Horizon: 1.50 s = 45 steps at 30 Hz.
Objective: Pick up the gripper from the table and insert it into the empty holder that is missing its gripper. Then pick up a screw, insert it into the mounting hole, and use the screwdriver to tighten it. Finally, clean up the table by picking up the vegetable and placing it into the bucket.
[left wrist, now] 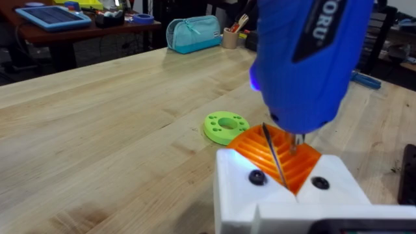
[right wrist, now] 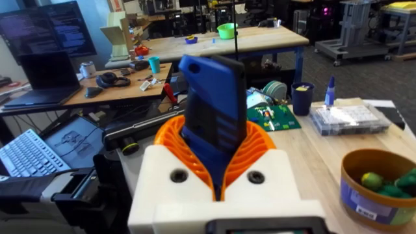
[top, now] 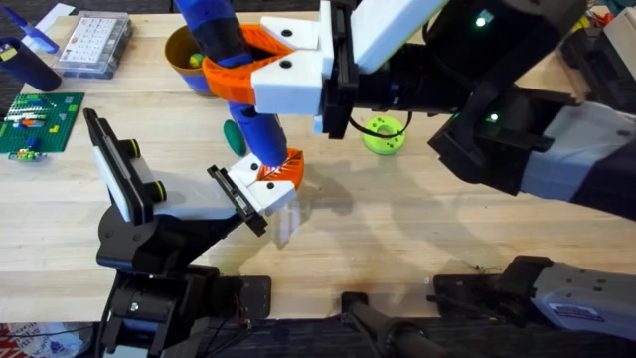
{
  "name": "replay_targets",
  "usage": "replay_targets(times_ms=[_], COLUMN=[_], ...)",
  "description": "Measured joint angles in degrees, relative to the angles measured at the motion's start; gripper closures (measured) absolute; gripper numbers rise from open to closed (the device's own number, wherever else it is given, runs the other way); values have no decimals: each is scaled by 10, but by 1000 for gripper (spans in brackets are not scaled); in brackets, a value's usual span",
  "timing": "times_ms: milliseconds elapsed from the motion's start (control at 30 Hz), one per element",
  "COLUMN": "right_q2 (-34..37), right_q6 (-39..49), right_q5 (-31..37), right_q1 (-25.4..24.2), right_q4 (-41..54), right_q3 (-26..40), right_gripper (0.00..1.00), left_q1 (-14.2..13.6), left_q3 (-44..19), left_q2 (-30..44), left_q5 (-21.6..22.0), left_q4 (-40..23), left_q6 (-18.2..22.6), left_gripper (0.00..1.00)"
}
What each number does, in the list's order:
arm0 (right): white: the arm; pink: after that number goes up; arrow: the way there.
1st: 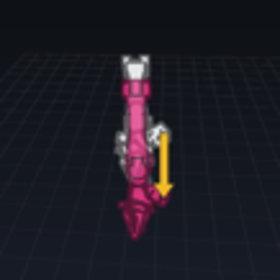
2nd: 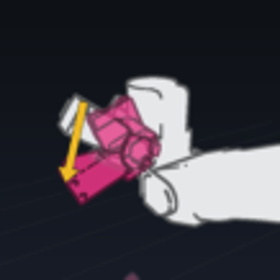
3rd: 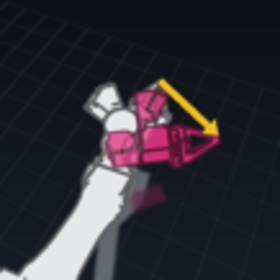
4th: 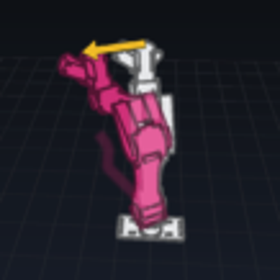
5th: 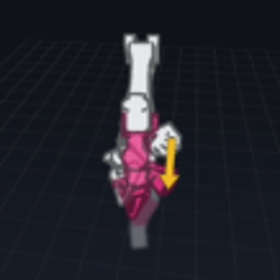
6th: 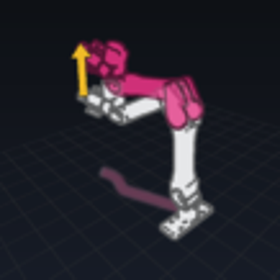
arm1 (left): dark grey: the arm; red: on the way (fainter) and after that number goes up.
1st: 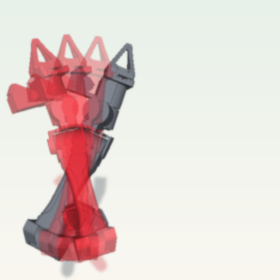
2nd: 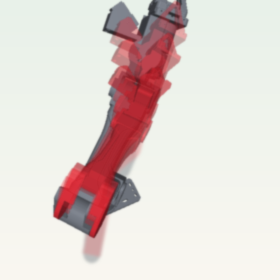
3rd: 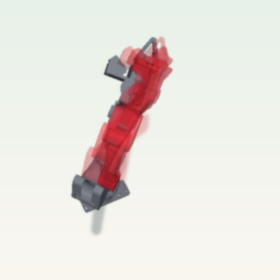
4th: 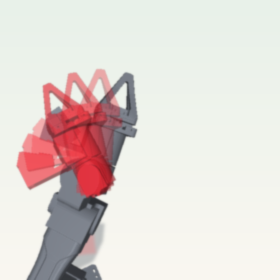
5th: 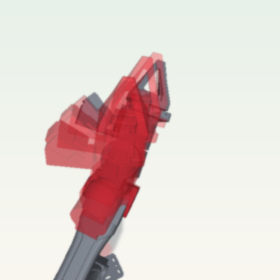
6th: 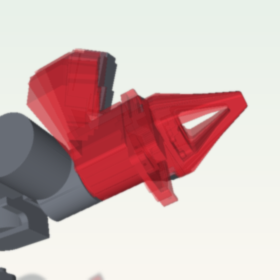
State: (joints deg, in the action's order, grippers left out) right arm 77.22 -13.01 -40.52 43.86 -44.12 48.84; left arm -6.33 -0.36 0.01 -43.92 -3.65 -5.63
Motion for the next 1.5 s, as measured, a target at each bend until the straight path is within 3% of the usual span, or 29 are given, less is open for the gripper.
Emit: replay_targets(times_ms=[133,467,600,833,1000,1200,1500], right_q2=[5,7,7,8,10,10,10], right_q6=[-3,-46,-48,-43,-1,11,-1], right_q5=[1,4,43,95,94,92,77], right_q1=[0,-39,-39,-49,-51,-53,-54], right_q4=[10,-111,-126,-102,23,23,20], right_q3=[-2,-6,-6,-5,49,103,129], right_gripper=[961,962,962,962,962,962,962], left_q1=[0,0,0,0,0,0,0], left_q3=[0,0,0,0,0,0,0], left_q2=[0,0,0,0,0,0,0], left_q5=[0,0,0,0,1,1,1], left_q4=[0,0,0,0,0,0,0], left_q6=[0,0,0,0,0,0,0], left_gripper=[987,987,987,987,987,987,987])
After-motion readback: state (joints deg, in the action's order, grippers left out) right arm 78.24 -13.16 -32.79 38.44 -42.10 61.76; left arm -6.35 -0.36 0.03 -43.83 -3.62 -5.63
